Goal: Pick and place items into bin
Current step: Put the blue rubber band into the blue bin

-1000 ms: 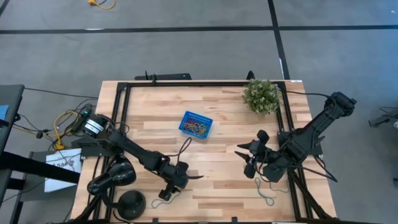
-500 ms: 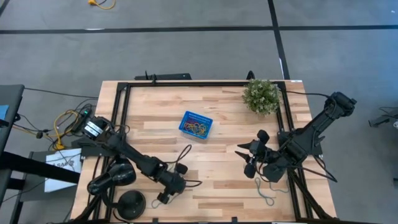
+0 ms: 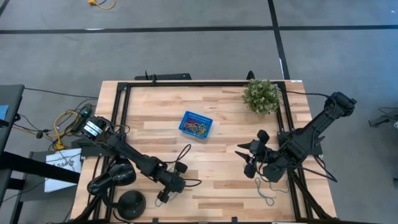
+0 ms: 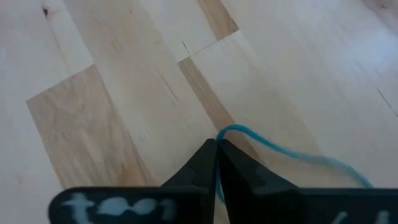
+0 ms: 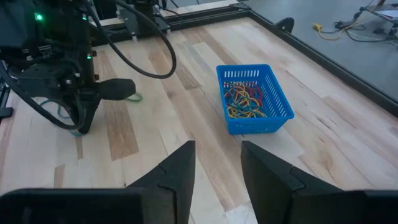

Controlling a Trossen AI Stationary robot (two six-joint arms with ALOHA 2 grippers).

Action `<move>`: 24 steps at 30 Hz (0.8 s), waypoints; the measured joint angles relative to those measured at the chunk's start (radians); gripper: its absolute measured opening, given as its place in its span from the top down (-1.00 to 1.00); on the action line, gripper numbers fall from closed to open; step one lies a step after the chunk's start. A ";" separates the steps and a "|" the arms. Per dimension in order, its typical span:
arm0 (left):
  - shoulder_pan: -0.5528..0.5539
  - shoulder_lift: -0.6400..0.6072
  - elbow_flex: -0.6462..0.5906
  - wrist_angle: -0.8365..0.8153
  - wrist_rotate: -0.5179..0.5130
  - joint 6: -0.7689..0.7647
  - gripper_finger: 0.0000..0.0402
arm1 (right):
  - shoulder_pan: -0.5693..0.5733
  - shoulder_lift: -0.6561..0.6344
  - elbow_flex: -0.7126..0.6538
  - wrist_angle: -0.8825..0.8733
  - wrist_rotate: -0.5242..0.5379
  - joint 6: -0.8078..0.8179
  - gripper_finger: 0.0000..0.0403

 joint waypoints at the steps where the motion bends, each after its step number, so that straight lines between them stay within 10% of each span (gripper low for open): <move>1: 0.000 -0.002 0.003 0.003 0.000 0.000 0.99 | 0.000 0.000 0.000 0.000 0.000 0.000 0.38; 24: 0.137 -0.023 0.585 -0.656 -0.671 0.449 1.00 | 0.002 0.000 0.000 -0.003 0.000 0.000 0.38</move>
